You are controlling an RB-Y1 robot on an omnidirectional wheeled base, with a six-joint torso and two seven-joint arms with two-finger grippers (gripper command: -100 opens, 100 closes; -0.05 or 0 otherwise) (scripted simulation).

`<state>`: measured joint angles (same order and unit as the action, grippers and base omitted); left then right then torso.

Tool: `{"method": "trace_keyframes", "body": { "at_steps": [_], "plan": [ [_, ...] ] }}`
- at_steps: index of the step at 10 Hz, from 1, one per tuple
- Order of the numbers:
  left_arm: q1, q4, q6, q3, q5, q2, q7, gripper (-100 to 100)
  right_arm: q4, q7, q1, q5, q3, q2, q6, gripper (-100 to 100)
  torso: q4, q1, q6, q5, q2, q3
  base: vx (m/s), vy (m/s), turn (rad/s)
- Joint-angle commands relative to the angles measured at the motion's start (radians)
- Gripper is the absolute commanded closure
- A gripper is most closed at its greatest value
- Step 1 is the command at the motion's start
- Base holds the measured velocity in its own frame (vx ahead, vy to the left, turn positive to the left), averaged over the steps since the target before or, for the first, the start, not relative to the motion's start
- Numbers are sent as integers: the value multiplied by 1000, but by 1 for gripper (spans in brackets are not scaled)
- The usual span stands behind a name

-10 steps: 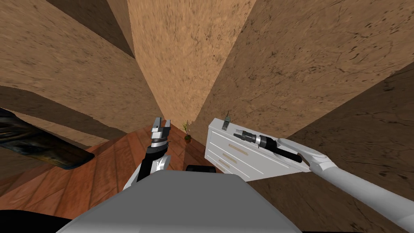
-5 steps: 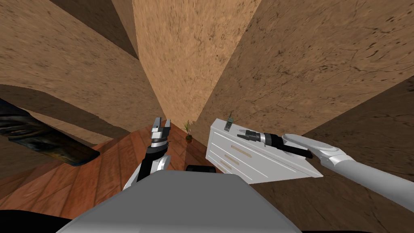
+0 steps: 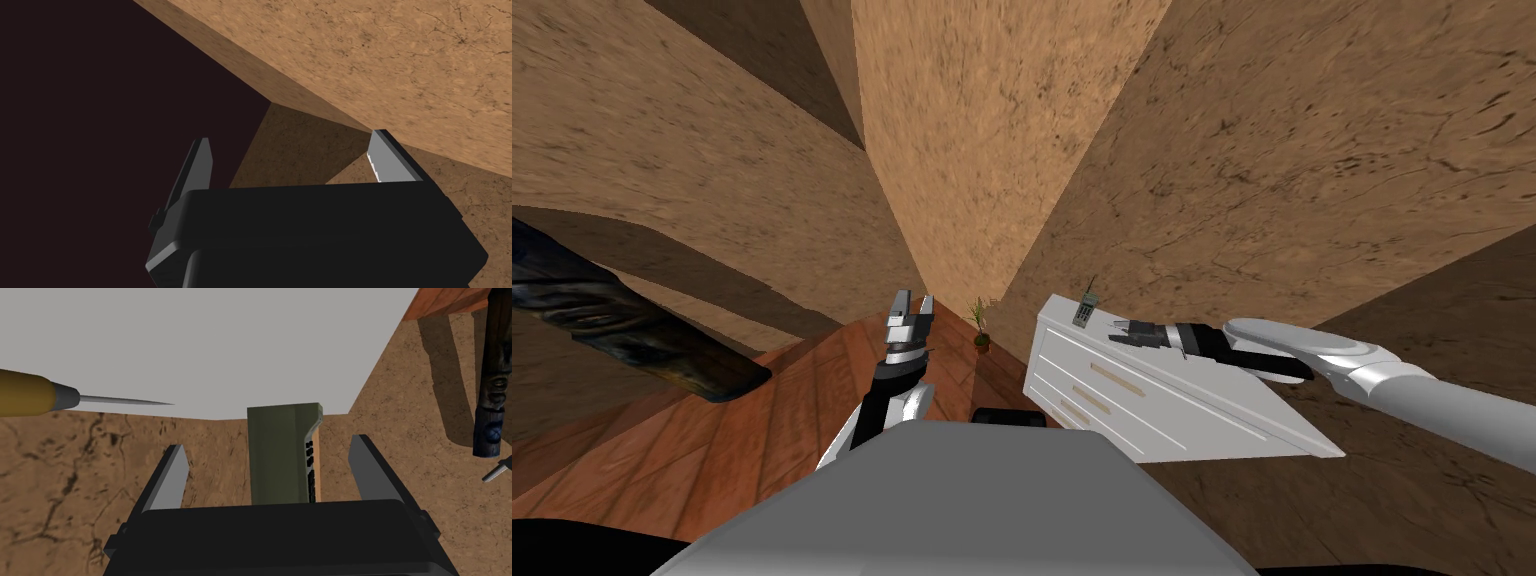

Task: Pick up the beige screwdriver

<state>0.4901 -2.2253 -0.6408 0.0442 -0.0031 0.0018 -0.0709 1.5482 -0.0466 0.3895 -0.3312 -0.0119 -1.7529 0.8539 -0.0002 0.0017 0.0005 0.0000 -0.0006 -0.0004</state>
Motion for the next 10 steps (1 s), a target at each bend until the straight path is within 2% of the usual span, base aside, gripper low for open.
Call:
{"method": "trace_keyframes", "body": {
  "at_steps": [1, 2, 3, 4, 5, 6, 7, 8, 9, 10],
  "plan": [
    [0, 0, 0, 0, 0, 0, 0, 0, -40, 3, 16, -20, 5, -50, 21, -100, 0, 0, 0, 0, 0, 0, 8, 23, 80],
    [0, 0, 0, 0, 0, 0, 0, 0, -40, 3, 16, -20, 5, -76, 21, -100, 0, 0, 0, 0, 0, 0, 12, 25, 33],
    [0, 0, 0, 0, 0, 0, 0, 0, -75, 6, 41, -37, 7, -107, 41, -100, 0, 0, 0, 0, 0, 0, 32, 40, 68],
    [0, 0, 0, 0, 0, 0, 0, 0, -75, 6, 41, -37, 7, -140, 41, -100, 0, 1, 0, 0, -1, -1, 27, 32, 37],
    [0, 0, 0, 0, 0, 0, 0, 0, -108, 9, 68, -54, 10, -173, 60, -100, 0, 1, 0, 0, -1, -1, 26, 23, 89],
    [0, 0, 0, 0, 0, 0, 0, 0, -108, 9, 8, -54, 42, -203, 60, -100, 0, 1, 0, 0, -1, -1, 22, 13, 38],
    [0, 0, 0, 0, 0, 0, 0, 0, -108, 9, 16, -54, 29, -210, 60, -100, 0, 0, 0, 0, -1, -1, 11, 5, -12],
    [0, 0, 0, 0, 0, 0, 0, 0, -108, -1, 23, -110, 10, -193, 60, -100, 0, -1, 0, 0, 0, 0, 0, 0, 0],
    [0, 0, 0, 0, 0, 0, 0, 0, -108, 9, 68, -73, -26, -210, 60, -100, 0, -1, 0, 0, 0, 0, 0, 0, 0],
    [0, 0, 0, 0, 0, 0, 0, 0, -108, 9, 68, -54, -8, -210, 60, -100, 0, -1, 0, -1, 1, 0, 0, 0, 0]
  ]
}}
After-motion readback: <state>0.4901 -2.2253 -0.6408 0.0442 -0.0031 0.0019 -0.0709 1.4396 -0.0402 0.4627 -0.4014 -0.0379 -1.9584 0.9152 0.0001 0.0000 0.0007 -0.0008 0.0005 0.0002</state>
